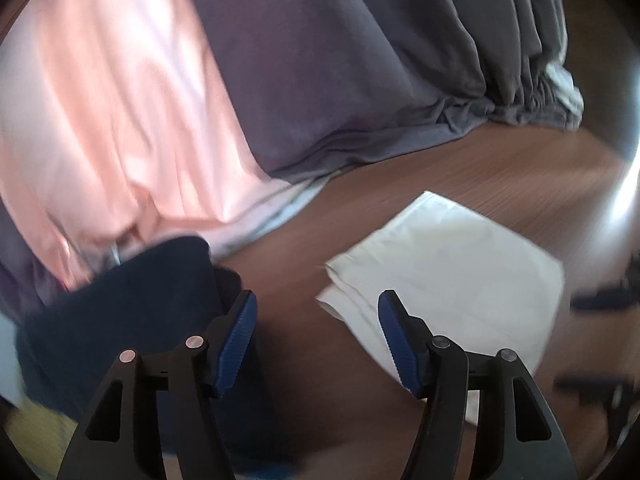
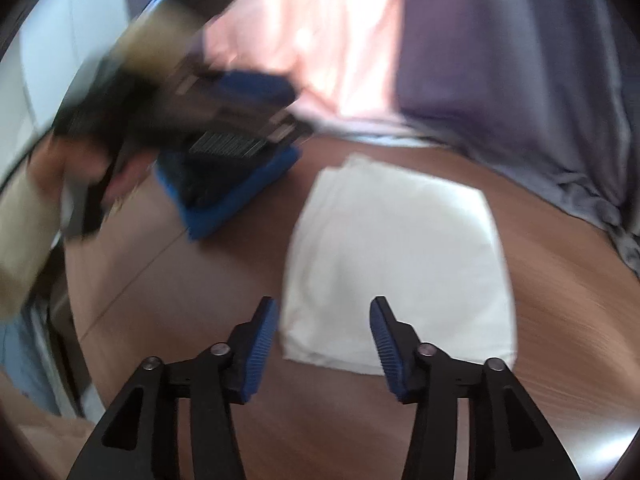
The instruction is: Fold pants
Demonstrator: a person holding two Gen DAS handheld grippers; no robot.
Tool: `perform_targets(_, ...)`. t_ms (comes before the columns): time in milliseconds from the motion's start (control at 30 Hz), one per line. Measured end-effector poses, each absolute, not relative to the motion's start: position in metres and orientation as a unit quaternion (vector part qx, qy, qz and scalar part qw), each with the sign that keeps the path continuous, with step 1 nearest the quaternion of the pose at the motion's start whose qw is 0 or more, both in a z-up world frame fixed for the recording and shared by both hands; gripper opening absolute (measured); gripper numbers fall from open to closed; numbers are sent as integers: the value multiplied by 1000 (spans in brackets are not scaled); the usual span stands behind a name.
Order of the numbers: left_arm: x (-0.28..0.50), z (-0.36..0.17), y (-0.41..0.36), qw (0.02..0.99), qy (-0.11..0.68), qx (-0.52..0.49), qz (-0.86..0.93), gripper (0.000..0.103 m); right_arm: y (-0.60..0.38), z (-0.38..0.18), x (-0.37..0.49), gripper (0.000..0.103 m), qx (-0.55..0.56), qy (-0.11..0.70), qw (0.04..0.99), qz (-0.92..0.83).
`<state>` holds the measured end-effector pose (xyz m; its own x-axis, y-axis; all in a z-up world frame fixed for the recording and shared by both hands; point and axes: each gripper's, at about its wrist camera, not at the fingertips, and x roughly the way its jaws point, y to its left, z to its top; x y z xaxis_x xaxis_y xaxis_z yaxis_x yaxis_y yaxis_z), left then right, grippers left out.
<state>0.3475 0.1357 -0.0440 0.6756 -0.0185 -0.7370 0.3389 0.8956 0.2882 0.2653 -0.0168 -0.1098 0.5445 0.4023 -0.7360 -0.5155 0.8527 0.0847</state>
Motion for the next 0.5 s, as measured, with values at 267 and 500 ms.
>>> perform_targets(267, 327, -59, 144, 911, 406, 46, -62, 70, -96, -96, 291, 56, -9, 379, 914, 142)
perform_targets(500, 326, -88, 134, 902, 429, -16, -47, 80, -131, -115, 317, 56, 24, 389, 915, 99)
